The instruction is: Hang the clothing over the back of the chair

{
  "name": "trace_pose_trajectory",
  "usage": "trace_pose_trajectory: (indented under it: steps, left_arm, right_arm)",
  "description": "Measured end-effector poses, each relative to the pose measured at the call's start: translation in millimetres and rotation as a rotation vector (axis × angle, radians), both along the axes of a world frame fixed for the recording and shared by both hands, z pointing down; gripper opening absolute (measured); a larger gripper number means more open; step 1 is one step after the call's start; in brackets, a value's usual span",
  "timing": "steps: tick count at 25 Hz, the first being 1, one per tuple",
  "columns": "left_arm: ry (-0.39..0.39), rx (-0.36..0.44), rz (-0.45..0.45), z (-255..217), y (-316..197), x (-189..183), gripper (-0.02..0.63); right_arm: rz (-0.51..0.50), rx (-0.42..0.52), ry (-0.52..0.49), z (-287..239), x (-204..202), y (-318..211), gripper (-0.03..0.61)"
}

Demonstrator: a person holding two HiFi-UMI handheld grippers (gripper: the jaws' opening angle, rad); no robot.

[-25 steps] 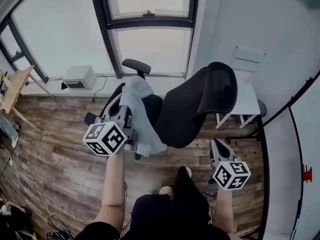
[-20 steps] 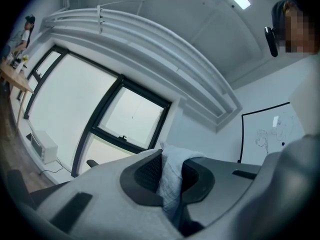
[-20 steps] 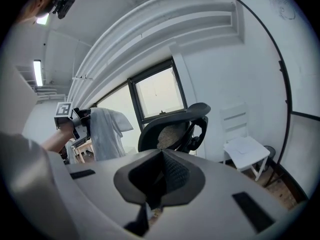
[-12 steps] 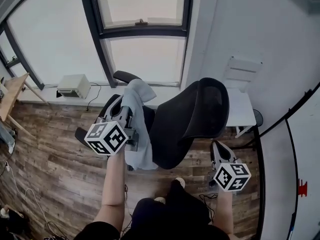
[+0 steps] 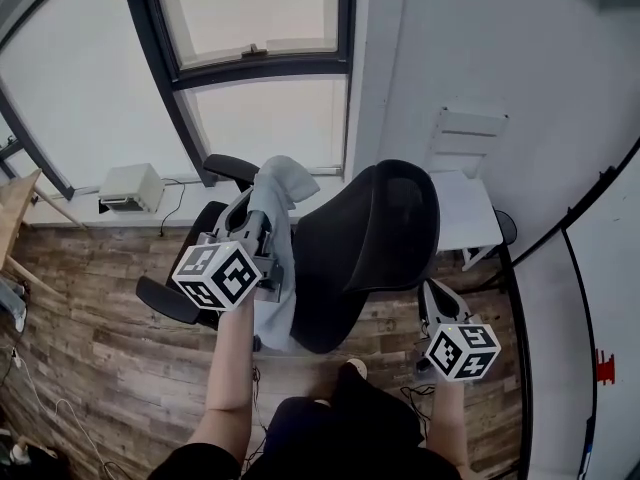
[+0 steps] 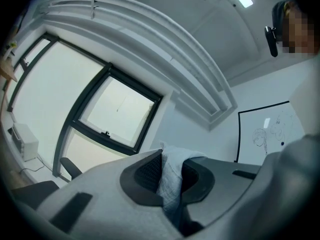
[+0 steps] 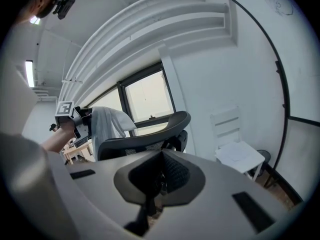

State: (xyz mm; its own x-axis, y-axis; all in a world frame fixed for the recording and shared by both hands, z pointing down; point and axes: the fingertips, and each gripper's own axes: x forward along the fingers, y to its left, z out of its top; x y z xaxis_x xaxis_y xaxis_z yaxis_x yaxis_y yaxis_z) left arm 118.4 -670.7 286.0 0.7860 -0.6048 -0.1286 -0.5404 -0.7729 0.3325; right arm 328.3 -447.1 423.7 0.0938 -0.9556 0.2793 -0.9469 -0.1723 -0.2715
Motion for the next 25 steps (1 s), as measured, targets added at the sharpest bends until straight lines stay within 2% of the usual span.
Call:
trace_pose_trajectory:
  steps: [7,12,18,25]
  left_arm:
    - [0.002,0.016,0.105,-9.6,31.0,26.1,0.015]
    - [-0.013,0.059,0.192,-28.5,52.6,43.1,0.015]
    - [0.0,0.086,0.269,-53.0,65.6,64.3,0.015]
    - [0.036,0.11,0.362,-73.6,100.8,95.2,0.015]
  right_arm:
    - [0.05,0.009,0.0,-2.3,-4.7,24.6,0.002]
    - [0.087,0.021,0.012,-9.0,-19.2,48.6,0.002]
    - [0.115,0.03,0.035,-18.3,-34.7,74.8,0.002]
    - [0.182,0.045,0.019,-23.0,-30.1,111.4,0.002]
